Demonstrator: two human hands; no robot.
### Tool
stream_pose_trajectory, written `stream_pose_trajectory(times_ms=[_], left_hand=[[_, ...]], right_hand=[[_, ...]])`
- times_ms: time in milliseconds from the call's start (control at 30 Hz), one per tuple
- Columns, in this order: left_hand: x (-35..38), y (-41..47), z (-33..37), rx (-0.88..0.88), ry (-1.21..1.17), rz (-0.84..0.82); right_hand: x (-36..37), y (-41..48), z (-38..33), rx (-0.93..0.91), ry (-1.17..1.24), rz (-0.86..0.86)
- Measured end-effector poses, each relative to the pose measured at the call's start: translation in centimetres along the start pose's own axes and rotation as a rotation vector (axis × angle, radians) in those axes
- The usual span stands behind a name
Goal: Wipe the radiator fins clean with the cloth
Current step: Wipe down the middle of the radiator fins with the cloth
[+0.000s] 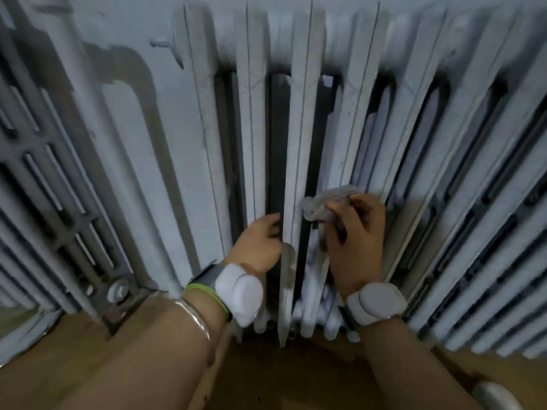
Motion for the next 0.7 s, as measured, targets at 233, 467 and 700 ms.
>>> stream_pose_trajectory(times_ms=[233,467,700], left_hand=[[0.7,0.2,1.5,0.105,0.008,0.006],[0.7,0.5,0.9,0.084,0.001,-0.06],[1.0,-0.1,1.5,0.162,-0.007,-0.116]], right_hand=[[1.6,-4.3,1.7,0.054,-0.037,-0.082],[4.0,-9.0,3.5,-0.012,-0.148,-0.176],[5.4,-12.9,4.8,0.089,-0.183,-0.269]])
Point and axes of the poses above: each hand's wrist, its own y-axis towards the middle knuckle, its own x-axis out of the palm, z = x × y, the point moved 10 cm from there along y, towards the middle knuckle, and after that the axes turned 3 degrees about -x, right-handed, at the moved point
